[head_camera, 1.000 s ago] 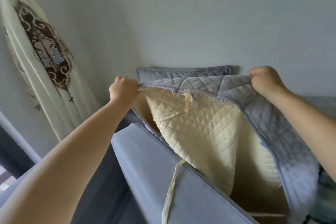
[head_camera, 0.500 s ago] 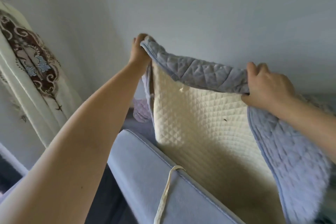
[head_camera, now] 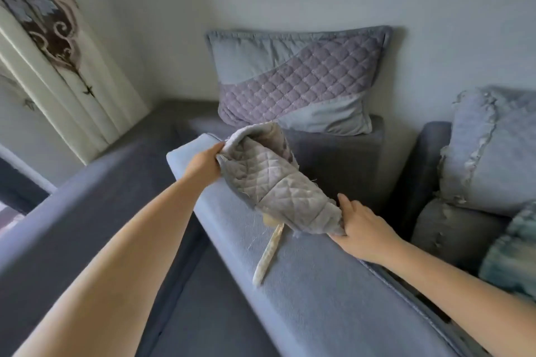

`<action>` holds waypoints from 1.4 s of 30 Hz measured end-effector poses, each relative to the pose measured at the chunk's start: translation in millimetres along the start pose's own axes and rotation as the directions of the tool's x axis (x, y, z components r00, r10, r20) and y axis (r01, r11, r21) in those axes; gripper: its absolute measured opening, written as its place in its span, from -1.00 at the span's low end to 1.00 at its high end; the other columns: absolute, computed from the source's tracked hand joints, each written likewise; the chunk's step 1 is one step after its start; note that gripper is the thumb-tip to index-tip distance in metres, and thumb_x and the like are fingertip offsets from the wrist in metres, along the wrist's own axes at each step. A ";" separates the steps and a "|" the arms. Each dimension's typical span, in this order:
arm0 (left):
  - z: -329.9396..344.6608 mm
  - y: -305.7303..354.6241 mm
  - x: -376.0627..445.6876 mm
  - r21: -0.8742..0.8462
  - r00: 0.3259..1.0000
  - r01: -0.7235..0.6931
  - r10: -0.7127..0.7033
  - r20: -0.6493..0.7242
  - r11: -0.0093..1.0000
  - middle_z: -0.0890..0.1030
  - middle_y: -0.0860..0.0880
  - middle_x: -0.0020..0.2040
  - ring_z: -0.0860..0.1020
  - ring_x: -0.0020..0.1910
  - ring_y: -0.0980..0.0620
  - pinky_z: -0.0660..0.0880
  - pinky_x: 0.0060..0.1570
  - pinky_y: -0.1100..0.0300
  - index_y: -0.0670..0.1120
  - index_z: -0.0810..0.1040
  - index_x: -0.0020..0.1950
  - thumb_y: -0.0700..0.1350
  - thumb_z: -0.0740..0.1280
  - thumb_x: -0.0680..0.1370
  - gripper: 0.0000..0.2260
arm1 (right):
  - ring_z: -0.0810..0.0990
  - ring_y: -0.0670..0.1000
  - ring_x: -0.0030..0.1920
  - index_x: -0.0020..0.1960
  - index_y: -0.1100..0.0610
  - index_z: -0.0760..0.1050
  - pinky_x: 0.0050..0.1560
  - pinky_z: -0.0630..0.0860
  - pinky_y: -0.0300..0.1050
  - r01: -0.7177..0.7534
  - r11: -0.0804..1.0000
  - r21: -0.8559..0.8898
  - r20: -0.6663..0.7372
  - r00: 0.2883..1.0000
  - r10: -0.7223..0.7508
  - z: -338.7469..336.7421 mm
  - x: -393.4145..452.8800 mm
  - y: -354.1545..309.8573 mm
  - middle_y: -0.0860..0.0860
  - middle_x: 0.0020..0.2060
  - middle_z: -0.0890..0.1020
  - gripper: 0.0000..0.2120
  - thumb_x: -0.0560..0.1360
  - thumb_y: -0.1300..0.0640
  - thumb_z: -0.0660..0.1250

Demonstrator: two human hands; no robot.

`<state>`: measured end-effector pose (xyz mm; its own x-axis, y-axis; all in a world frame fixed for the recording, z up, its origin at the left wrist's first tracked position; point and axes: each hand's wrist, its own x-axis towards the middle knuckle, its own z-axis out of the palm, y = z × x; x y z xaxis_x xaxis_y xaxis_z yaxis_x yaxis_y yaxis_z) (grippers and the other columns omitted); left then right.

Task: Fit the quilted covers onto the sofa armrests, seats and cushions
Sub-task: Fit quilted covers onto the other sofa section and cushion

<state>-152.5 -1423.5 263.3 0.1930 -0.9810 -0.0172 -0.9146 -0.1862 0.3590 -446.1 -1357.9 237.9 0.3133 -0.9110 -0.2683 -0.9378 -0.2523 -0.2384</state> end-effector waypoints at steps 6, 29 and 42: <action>23.6 -10.7 -11.8 0.105 0.999 0.041 -0.042 0.013 0.994 0.47 -0.20 0.21 0.38 0.21 -0.21 0.40 0.16 -0.03 0.13 0.16 0.47 -0.22 0.12 0.56 -0.49 | 0.51 0.33 0.16 0.25 -0.09 0.35 0.01 0.51 0.20 0.381 0.877 -0.293 -0.359 0.806 -0.470 23.4 -8.3 -45.0 0.24 0.27 0.39 -0.37 0.20 -0.03 0.43; 10.3 -126.9 111.1 0.016 0.944 0.328 -0.328 0.044 0.945 0.45 -0.24 0.28 0.40 0.27 -0.23 0.34 0.18 0.03 -0.22 0.39 0.33 0.22 0.01 0.56 -0.41 | 0.46 0.13 -0.43 -0.19 0.28 0.52 -0.45 0.37 -0.11 -0.082 0.972 -0.218 -0.631 0.772 -0.077 54.5 60.7 -101.3 0.19 -0.39 0.46 -0.53 0.22 -0.15 0.25; -13.7 -157.4 2.2 -0.009 0.868 0.494 -0.494 -0.046 0.870 0.45 -0.25 0.29 0.40 0.26 -0.24 0.34 0.18 0.03 -0.22 0.44 0.29 0.23 -0.03 0.57 -0.39 | 0.44 0.11 -0.43 -0.27 0.23 0.44 -0.40 0.23 -0.19 0.174 0.949 -0.264 -0.611 0.731 -0.304 62.0 28.1 -107.1 0.13 -0.39 0.44 -0.58 0.28 -0.12 0.07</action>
<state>-3.2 -1395.6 219.5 0.6355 -0.7576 -0.1489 -0.6968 -0.6458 0.3121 -327.6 -1336.2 198.1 0.4228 -0.7887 0.4464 -0.8748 -0.4837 -0.0260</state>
